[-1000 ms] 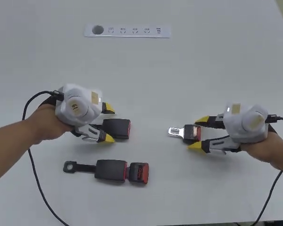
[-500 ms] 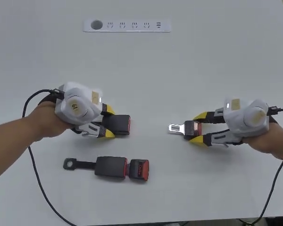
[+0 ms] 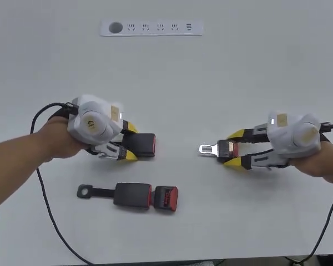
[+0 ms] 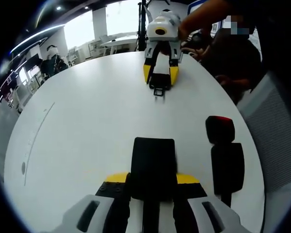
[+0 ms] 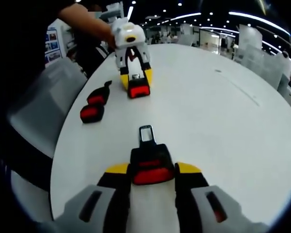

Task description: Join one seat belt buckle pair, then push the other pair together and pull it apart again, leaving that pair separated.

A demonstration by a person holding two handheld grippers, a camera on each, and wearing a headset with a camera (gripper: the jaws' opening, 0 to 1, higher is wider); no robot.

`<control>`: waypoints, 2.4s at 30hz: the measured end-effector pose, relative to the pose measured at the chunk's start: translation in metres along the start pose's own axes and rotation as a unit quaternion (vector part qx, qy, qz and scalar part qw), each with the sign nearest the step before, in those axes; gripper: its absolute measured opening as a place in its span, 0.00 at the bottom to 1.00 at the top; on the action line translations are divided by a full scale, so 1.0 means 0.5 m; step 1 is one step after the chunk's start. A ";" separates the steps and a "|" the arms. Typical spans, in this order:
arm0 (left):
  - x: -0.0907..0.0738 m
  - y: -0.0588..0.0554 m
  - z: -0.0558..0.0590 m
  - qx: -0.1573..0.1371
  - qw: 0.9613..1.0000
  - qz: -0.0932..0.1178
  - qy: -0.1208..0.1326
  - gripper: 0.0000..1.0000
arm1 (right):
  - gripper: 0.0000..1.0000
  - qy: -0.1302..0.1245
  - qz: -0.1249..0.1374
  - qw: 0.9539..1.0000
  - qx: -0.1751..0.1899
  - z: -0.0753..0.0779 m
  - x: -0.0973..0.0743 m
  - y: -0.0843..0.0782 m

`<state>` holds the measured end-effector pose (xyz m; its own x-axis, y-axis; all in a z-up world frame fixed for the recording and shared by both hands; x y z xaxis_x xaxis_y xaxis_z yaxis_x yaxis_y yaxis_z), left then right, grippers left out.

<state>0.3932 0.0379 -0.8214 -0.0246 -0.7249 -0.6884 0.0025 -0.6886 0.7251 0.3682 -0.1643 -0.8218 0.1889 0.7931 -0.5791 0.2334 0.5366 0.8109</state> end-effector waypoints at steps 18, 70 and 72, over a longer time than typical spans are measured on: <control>0.001 -0.004 -0.004 -0.003 1.000 -0.001 0.000 0.35 | 0.35 -0.010 0.038 0.999 0.006 -0.002 0.068 0.048; 0.005 -0.001 0.000 0.024 0.999 -0.016 -0.026 0.34 | 0.34 0.010 0.036 0.999 0.040 -0.041 0.214 0.134; 0.003 -0.007 -0.003 0.027 0.999 -0.020 -0.029 0.34 | 0.34 0.003 0.021 0.999 0.025 -0.042 0.218 0.137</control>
<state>0.3946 0.0389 -0.8250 -0.0822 -0.6937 -0.7156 -0.0533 -0.7139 0.6982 0.3849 -0.0352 -0.8275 0.1940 0.8166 -0.5436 0.2720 0.4876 0.8296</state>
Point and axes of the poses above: the centre of the closed fingertips' face, and the gripper's own axes: x roughly forward along the fingers, z roughly to its right, y roughly out of its top, the point moved 2 cm from there along -x, roughly backward along the fingers, and after that the axes turned 10 degrees about z, right-handed, at the moved point
